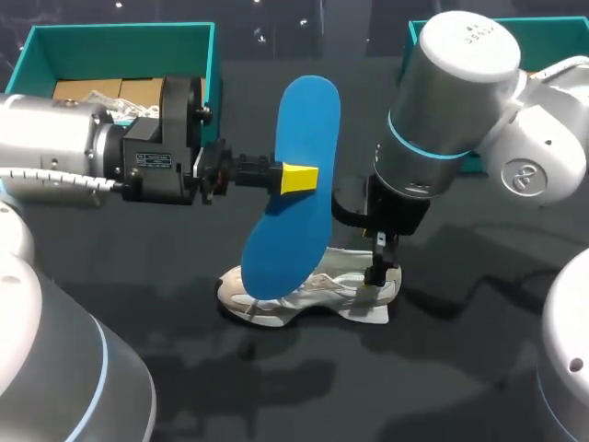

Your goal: Take the shoe out of the shoebox, open the shoe tongue, remove and reinsert the insole, then place the shoe into the shoebox

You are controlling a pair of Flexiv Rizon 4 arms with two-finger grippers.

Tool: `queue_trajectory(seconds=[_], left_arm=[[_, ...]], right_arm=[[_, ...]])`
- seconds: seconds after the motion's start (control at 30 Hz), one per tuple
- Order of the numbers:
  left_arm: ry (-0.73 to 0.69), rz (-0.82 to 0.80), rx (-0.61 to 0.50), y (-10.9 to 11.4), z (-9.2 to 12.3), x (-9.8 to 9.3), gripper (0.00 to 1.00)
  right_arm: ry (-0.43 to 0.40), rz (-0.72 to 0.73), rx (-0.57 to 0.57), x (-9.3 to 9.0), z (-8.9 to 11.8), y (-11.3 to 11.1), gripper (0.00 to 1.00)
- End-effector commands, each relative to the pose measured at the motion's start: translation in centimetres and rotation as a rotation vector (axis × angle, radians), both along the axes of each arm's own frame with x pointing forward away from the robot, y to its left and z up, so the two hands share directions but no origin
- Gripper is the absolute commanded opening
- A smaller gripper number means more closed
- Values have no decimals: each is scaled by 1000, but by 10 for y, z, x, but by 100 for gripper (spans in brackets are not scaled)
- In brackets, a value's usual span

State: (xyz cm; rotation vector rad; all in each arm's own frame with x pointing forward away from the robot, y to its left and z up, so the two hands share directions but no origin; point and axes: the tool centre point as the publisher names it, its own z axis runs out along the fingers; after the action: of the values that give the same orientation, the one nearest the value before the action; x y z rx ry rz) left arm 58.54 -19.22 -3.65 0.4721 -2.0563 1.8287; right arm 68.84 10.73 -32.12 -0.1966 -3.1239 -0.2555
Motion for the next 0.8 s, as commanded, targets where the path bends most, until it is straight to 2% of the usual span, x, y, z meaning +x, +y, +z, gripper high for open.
queue_trajectory(seconds=[0.03,0.3,0.57,0.8], left_arm=[[-1,1,-2,-2,-1,0,0],[-1,1,-2,-2,-1,0,0],[-1,1,-2,-2,-1,0,0],[-1,1,-2,-2,-1,0,0]], right_arm=[[13,10,-32,16,-1,12,100],[36,29,-86,37,-10,30,100],[43,34,-85,39,-24,34,100],[41,37,-83,40,-34,34,91]])
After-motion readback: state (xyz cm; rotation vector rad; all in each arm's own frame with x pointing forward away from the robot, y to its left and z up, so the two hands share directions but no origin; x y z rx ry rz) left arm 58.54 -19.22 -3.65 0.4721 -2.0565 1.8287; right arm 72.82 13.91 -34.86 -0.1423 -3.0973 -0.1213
